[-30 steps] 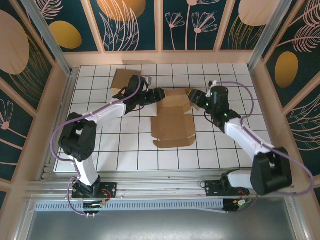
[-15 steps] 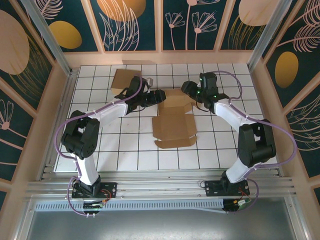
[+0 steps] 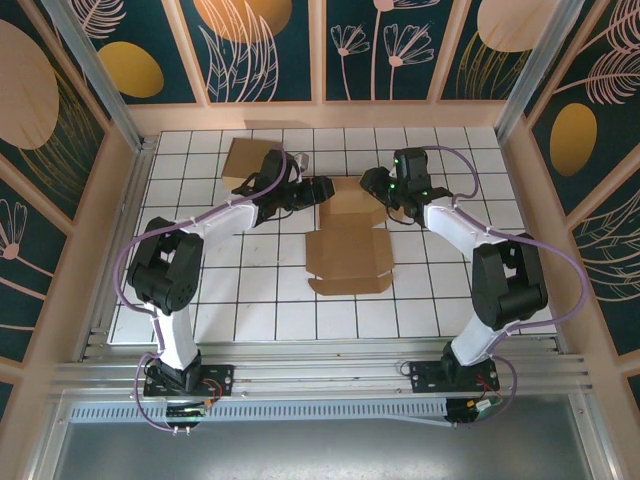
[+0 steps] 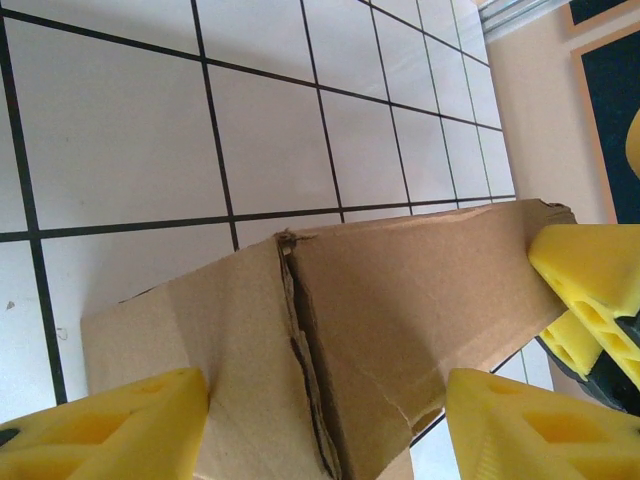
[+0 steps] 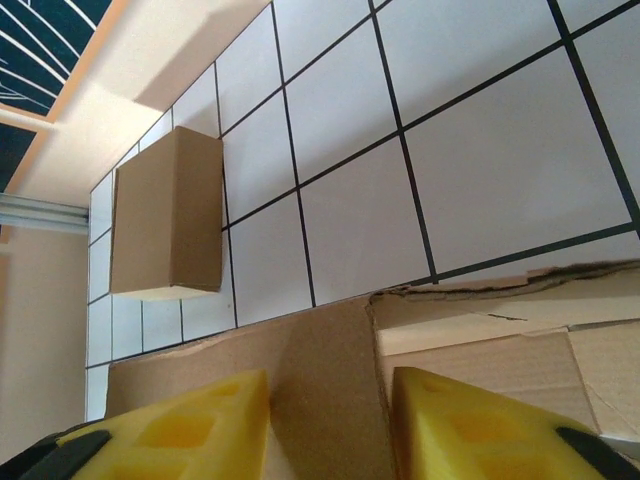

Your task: Fold the paper box

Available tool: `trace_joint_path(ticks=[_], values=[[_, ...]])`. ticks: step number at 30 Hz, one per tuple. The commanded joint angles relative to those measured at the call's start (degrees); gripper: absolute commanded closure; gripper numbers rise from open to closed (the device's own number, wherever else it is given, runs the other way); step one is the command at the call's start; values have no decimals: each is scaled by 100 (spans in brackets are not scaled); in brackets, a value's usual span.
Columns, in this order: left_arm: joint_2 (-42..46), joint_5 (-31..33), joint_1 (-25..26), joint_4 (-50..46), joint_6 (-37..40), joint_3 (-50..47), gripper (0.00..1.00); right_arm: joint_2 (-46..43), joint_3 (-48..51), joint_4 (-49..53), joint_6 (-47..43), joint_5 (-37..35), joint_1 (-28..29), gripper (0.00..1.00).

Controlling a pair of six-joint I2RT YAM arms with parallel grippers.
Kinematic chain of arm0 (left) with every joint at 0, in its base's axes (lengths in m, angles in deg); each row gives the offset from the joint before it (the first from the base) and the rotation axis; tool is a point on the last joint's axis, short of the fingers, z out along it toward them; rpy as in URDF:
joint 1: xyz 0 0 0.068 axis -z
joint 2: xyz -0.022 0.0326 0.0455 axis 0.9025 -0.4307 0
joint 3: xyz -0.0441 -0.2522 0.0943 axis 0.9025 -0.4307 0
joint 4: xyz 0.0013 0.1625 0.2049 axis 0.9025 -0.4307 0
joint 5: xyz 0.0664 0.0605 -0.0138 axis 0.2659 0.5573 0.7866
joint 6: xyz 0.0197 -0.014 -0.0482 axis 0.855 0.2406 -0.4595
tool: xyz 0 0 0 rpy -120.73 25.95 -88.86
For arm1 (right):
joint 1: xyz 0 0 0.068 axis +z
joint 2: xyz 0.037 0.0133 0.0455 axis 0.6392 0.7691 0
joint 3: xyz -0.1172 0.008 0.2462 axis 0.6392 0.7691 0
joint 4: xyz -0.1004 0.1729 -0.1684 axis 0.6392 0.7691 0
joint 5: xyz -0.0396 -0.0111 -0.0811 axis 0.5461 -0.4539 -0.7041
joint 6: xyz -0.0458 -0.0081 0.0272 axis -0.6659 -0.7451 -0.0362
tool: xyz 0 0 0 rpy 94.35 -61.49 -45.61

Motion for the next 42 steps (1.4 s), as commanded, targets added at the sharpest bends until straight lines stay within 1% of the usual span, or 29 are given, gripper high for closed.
trace_joint_path(ticks=[1,4,6,9,13,16,18,22,25,28,30,33,35,38,42], values=[[-26,24,-3,30,109,73,36,-150,-117,128,-1,-199,64,54],[55,212,-3,-126,287,18,36,-696,245,-12,-194,-508,59,46],[94,237,1,-182,391,6,36,-1243,872,-329,-140,-800,3,43],[111,227,1,-274,463,48,36,-1879,1893,-934,91,-1046,-63,45],[148,174,-1,-296,430,134,35,-2033,2683,-1386,475,-1090,1,47],[294,297,1,-351,441,206,30,-1853,2935,-1829,447,-1269,120,48],[427,665,1,-438,386,228,27,-1611,2929,-2046,281,-1572,206,47],[470,1148,-16,-565,319,309,25,-1091,2721,-2321,-103,-2220,320,44],[238,1105,-47,-759,365,576,24,-716,2612,-2624,-276,-2411,311,41],[-26,807,-60,-846,398,819,25,-380,2532,-2934,-343,-2430,311,41],[-174,712,-60,-948,398,956,25,-182,2479,-3123,-375,-2407,307,41],[-238,764,-60,-969,330,967,28,164,2297,-3142,-371,-2245,305,41],[-244,823,-60,-945,298,916,30,357,2231,-3136,-307,-2223,323,43],[-308,710,-60,-919,279,889,38,473,2281,-3337,-255,-2152,325,53],[-374,536,-60,-815,202,821,46,508,2273,-3443,-301,-1990,369,65]])
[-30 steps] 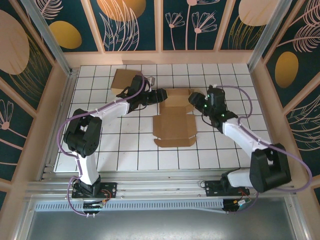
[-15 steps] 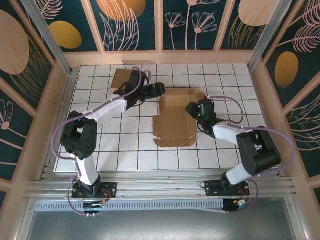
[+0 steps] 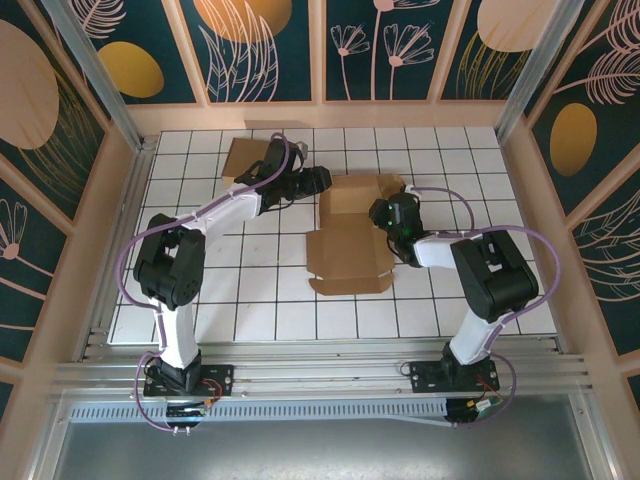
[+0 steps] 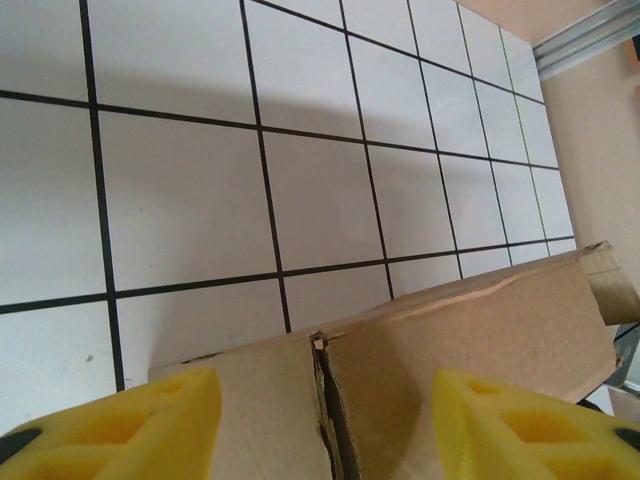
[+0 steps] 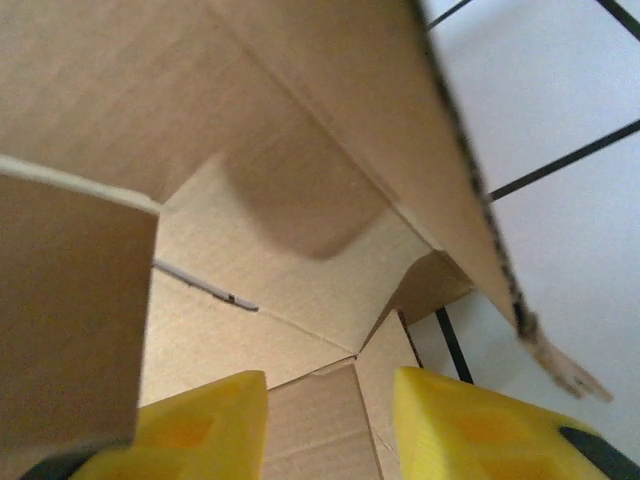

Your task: Fold the paper box

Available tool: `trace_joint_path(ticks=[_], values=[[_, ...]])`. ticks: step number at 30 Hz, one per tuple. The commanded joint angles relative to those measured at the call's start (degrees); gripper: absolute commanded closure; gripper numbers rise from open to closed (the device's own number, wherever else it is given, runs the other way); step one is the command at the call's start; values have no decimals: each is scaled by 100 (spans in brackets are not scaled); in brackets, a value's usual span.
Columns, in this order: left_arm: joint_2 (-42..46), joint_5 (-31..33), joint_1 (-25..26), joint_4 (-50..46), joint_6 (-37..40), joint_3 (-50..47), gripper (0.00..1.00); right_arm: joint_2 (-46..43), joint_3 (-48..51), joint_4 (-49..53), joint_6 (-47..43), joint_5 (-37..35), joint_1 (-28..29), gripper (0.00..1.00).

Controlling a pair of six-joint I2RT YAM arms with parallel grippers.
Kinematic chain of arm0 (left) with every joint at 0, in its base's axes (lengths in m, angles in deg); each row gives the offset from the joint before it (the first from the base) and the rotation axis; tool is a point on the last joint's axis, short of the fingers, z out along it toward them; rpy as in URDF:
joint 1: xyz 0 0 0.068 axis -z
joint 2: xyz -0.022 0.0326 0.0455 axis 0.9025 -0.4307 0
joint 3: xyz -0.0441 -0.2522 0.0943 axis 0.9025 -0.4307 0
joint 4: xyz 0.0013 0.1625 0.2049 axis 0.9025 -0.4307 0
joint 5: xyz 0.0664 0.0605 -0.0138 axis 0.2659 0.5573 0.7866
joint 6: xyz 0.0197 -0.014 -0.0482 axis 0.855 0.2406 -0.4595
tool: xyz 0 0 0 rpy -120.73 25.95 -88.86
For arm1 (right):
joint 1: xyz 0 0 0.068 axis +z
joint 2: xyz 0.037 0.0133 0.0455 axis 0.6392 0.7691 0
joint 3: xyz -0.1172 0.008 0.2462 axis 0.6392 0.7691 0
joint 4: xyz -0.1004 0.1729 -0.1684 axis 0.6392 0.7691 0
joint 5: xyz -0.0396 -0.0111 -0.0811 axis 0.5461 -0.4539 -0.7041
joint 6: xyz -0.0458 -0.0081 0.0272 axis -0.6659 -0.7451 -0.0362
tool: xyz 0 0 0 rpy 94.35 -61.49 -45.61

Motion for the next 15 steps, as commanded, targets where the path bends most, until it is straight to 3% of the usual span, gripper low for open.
trace_joint_path(ticks=[1,3,6,10,15], values=[[-111,-234,-32,25,-101,-44,47,122,-87,-154,-55,81,75,67],[-109,-257,-32,44,-112,-71,47,77,-91,-37,-54,22,116,64],[-61,-232,-32,61,-61,-112,48,-117,-75,211,-118,-149,155,49],[-41,-140,-32,-17,21,-105,48,-504,14,717,-388,-567,180,44],[-81,-182,-32,-35,27,-115,49,-640,84,841,-601,-229,30,36]])
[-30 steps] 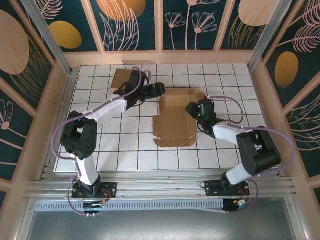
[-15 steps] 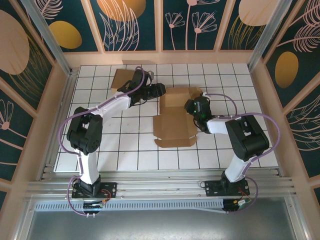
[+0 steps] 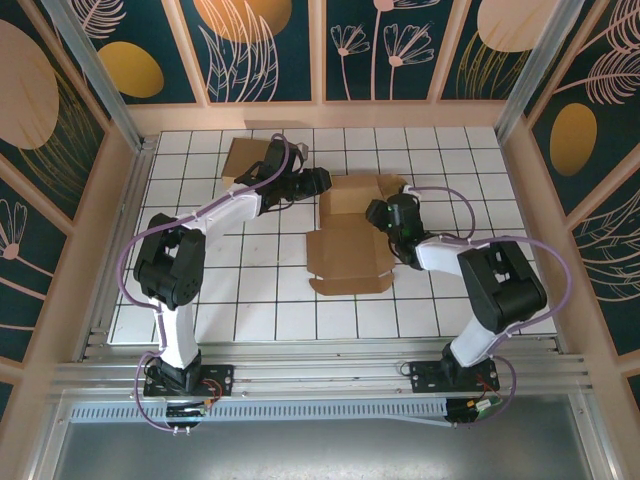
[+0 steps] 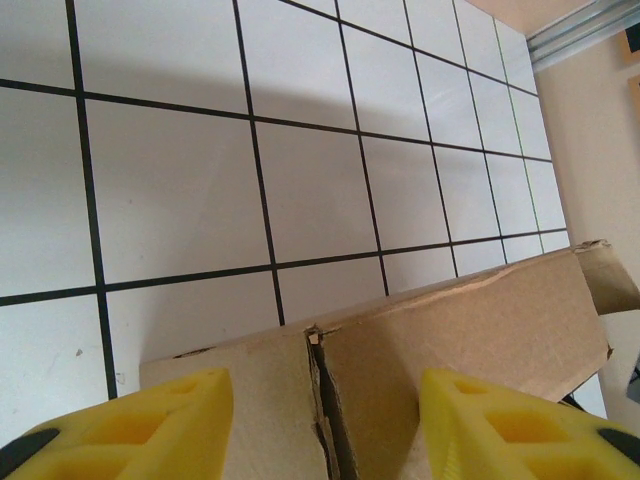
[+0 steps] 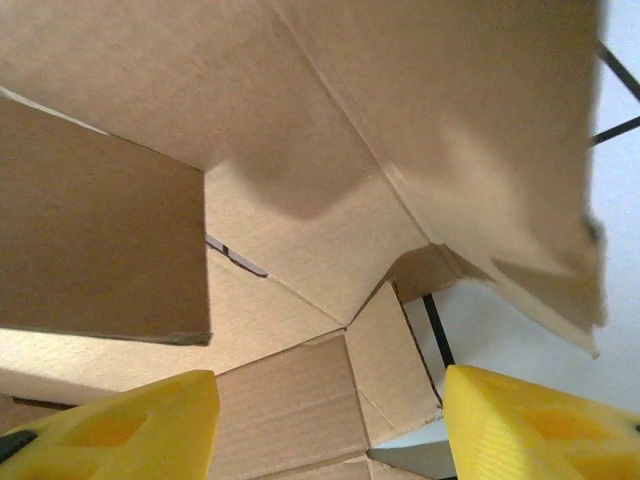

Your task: Fold the paper box

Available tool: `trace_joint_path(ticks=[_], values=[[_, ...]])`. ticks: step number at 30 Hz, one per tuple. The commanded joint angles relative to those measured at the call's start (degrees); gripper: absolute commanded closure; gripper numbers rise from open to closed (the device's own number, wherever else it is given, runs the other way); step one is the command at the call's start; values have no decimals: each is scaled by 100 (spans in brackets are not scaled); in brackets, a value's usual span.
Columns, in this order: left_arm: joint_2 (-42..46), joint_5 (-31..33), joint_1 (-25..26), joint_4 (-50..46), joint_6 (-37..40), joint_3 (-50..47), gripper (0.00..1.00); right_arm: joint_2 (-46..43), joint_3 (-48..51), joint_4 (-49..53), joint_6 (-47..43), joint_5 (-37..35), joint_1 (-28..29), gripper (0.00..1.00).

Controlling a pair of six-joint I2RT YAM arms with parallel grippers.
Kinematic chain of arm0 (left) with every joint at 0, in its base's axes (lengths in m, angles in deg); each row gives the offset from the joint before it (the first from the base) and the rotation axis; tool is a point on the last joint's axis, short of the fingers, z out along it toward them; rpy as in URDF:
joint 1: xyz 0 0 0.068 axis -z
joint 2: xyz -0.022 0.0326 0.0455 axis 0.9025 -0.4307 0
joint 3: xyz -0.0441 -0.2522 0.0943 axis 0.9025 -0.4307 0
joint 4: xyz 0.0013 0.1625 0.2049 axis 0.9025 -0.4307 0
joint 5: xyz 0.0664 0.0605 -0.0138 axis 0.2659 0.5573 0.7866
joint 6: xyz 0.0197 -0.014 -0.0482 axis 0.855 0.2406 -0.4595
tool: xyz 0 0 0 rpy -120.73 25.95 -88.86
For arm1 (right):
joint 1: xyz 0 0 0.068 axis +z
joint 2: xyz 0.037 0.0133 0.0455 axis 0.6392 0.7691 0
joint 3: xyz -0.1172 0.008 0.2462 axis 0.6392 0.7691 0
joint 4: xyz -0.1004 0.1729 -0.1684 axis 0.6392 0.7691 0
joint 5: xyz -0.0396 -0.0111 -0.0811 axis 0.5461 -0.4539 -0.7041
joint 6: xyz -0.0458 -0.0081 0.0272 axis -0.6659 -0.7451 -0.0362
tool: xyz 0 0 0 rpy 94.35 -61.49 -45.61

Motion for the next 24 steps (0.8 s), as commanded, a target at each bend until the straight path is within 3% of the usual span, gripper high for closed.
trace_joint_path(ticks=[1,10,14,19,24], values=[[-62,-71,-32,-59,38,-94,49,-116,0,265,-166,193,-147,32],[26,-97,-36,-48,48,-152,49,605,-475,74,-135,1297,-564,26],[60,-98,-32,-49,69,-179,49,841,-660,126,-72,1347,-578,24],[50,-148,-32,-40,69,-208,49,904,-659,208,94,1336,-555,31],[45,-238,-23,57,12,-257,49,698,-262,56,-87,915,-529,27]])
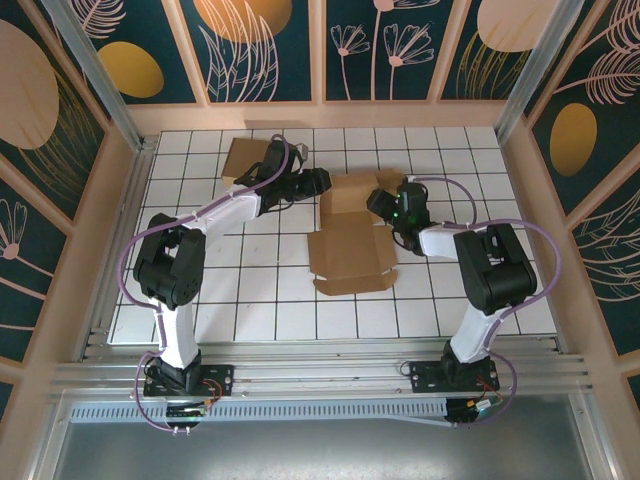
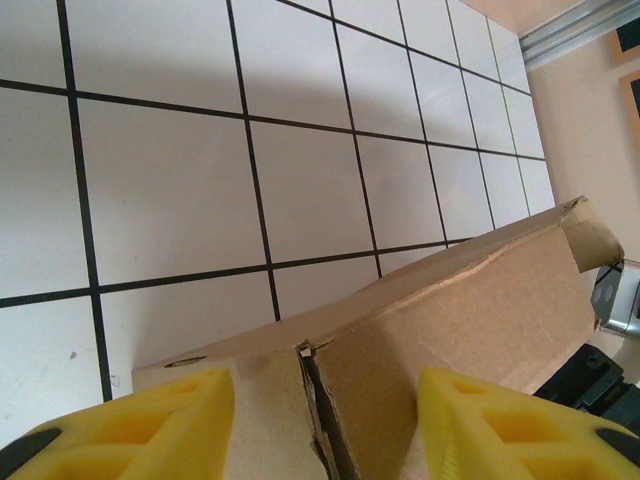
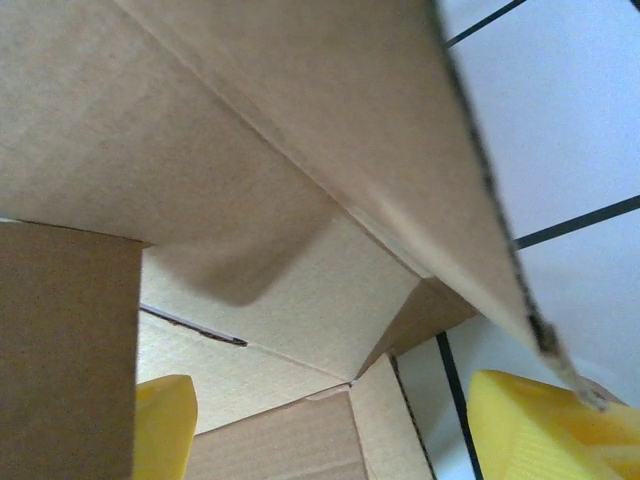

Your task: Fold the paper box

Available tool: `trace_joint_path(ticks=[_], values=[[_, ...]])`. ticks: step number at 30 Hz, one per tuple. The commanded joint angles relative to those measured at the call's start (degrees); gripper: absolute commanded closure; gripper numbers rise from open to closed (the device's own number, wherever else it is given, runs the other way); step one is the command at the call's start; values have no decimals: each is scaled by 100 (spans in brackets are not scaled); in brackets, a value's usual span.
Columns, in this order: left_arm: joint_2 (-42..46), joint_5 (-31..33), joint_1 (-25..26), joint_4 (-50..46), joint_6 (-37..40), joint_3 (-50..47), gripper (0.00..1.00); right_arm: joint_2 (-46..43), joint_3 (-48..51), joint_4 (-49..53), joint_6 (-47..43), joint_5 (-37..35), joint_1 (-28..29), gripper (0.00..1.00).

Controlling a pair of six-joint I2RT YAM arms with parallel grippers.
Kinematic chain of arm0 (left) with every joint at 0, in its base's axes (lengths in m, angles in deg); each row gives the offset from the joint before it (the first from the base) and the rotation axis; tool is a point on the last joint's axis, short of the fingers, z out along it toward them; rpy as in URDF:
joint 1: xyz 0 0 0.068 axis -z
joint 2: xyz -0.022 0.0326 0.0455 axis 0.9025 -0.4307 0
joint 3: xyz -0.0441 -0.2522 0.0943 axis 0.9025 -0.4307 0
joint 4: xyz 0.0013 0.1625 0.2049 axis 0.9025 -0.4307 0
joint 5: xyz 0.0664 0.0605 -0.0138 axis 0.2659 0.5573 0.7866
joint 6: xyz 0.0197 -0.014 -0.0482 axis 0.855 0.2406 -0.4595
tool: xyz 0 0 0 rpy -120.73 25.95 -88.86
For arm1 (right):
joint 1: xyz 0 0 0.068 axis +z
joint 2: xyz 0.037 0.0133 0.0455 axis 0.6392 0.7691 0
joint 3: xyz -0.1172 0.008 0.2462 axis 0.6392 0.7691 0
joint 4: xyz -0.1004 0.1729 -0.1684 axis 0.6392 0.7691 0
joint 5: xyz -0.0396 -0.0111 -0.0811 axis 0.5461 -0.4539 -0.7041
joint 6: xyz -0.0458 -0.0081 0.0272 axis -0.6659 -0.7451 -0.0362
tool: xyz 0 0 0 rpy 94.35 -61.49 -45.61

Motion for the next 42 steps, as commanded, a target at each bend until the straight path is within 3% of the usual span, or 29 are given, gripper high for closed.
trace_joint_path(ticks=[1,7,11,14,18,23,27,31,38,42], values=[[52,-117,-14,-93,12,-168,49,-88,327,232,-165,-368,50,27],[103,-87,-14,-129,35,-137,49,-334,796,-519,-476,-603,82,28],[113,-87,-14,-138,24,-133,49,-584,1197,-1135,-787,-1154,500,27],[135,-87,-14,-138,36,-142,49,-504,1353,-1569,-539,-903,415,26],[127,-123,-14,-147,43,-132,49,-113,837,-996,-139,-572,175,27],[144,-171,-14,-146,94,-142,49,74,564,-981,-120,-309,116,26],[67,-285,-14,-190,83,-64,49,367,288,-832,0,49,49,35],[46,-294,-14,-196,89,-71,49,450,264,-862,103,163,53,36],[26,-333,2,-129,64,-133,49,306,375,-1036,-71,290,88,61],[16,-359,12,-129,71,-125,49,257,414,-1057,-281,275,167,63]])
